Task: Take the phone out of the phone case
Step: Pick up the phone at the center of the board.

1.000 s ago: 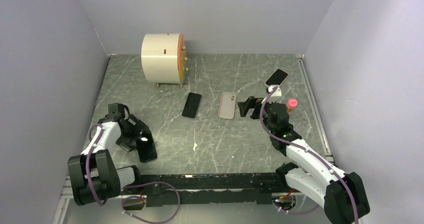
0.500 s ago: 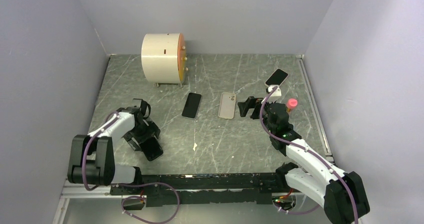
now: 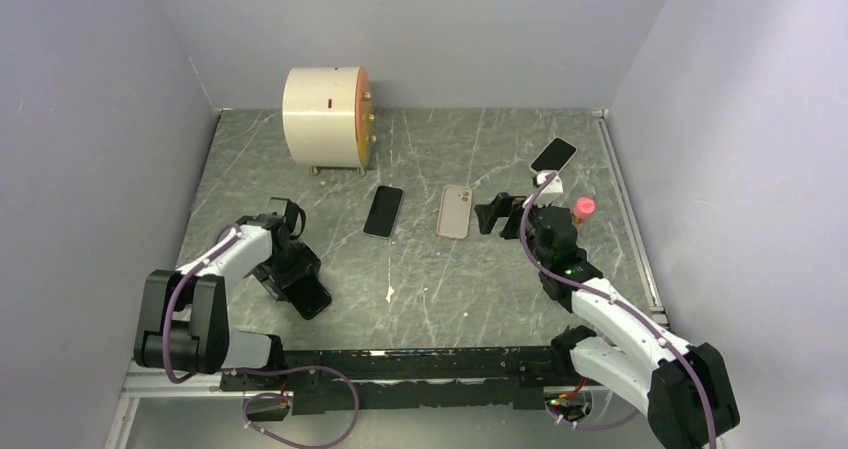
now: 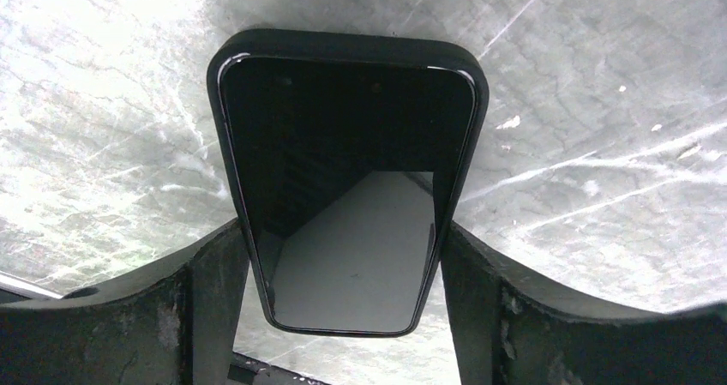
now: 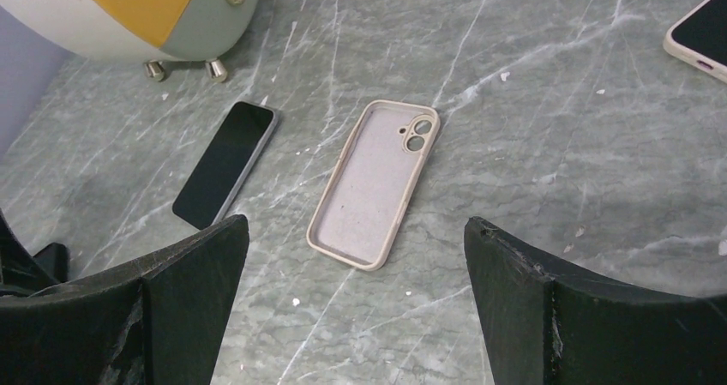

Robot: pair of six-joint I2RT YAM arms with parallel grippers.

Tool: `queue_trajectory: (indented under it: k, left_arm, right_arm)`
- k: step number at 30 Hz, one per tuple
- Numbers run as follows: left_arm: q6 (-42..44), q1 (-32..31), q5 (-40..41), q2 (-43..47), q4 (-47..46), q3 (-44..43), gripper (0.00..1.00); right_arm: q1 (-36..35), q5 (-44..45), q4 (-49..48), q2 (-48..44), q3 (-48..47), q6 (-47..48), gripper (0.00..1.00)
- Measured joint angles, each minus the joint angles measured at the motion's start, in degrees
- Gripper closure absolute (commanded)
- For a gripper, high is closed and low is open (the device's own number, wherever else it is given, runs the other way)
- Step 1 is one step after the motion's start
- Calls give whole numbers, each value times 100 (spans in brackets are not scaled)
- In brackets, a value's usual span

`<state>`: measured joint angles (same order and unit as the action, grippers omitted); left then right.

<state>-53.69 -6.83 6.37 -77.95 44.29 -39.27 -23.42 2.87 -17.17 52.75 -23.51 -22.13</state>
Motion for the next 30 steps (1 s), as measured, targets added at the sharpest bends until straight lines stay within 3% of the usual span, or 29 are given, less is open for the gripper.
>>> queue_trajectory:
  k: [4, 7, 16, 23, 30]
  left_arm:
    - [50, -28, -13, 234, -90, 125, 51]
    - [111, -28, -48, 516, -203, 278, 60]
    - [343, -57, -376, 1386, -852, 568, 73]
    - [341, -81, -1064, 1609, -1989, 1091, 81]
    - [293, -280, -1600, 1714, -3008, 1285, 82]
  right_arm:
    - [2, -175, 144, 201, -127, -149, 1]
    - [4, -664, 476, 632, -560, -188, 1]
    - [-232, -2050, 468, 979, -800, -190, 1]
    - [-1320, -1810, 424, 1652, -940, -212, 1]
    - [-2046, -1460, -413, 2363, -994, -413, 1]
